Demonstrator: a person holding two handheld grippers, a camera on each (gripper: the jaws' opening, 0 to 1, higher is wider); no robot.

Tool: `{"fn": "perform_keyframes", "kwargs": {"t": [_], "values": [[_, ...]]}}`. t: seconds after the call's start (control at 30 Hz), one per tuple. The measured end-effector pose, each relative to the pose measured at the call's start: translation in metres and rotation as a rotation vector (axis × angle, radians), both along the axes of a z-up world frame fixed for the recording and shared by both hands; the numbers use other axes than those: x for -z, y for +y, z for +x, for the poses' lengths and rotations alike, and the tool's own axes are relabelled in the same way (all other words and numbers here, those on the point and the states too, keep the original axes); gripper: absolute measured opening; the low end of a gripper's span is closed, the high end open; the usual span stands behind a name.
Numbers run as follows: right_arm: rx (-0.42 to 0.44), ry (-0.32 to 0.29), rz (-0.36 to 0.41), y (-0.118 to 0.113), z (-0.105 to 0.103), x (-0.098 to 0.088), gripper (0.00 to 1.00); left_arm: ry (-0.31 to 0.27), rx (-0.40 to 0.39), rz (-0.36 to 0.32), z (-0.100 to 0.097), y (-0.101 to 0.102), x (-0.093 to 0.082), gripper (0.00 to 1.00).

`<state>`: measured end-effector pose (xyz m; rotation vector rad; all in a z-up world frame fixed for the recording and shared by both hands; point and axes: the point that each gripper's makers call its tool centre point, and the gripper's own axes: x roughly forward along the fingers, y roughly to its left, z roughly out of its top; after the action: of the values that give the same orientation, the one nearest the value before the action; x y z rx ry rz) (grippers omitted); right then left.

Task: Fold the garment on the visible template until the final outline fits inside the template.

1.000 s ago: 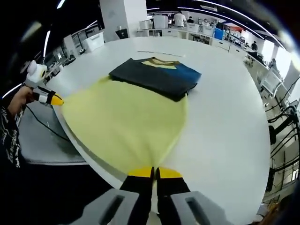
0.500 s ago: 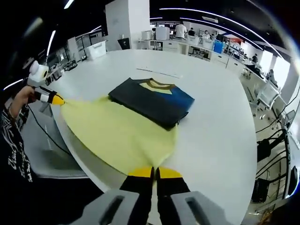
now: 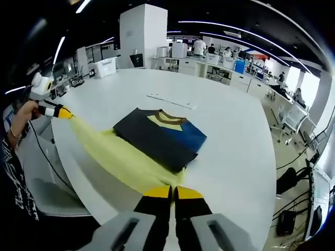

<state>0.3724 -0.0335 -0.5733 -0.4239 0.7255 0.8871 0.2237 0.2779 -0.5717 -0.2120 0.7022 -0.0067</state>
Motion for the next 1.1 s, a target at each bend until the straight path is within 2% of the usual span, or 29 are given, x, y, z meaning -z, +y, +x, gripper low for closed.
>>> {"fn": "perform_keyframes", "kwargs": {"t": [0.23,0.5,0.7,0.93,1.1], "values": [[-0.006,-0.049,0.024,0.014,0.031,-0.016,0.00,-0.031,-0.011,0.034,0.027,0.012,-0.012,0.00],[-0.021,-0.080,0.036,0.027,0.062,-0.022,0.00,-0.052,-0.002,0.078,0.059,0.027,-0.017,0.00],[-0.007,-0.110,0.047,0.037,0.090,-0.028,0.00,-0.111,-0.038,0.104,0.091,0.040,-0.030,0.00],[0.021,-0.135,0.056,0.051,0.117,-0.028,0.00,-0.180,-0.101,0.122,0.123,0.056,-0.042,0.00],[0.055,-0.153,0.058,0.056,0.135,-0.023,0.00,-0.184,-0.120,0.118,0.139,0.062,-0.037,0.00]]}}
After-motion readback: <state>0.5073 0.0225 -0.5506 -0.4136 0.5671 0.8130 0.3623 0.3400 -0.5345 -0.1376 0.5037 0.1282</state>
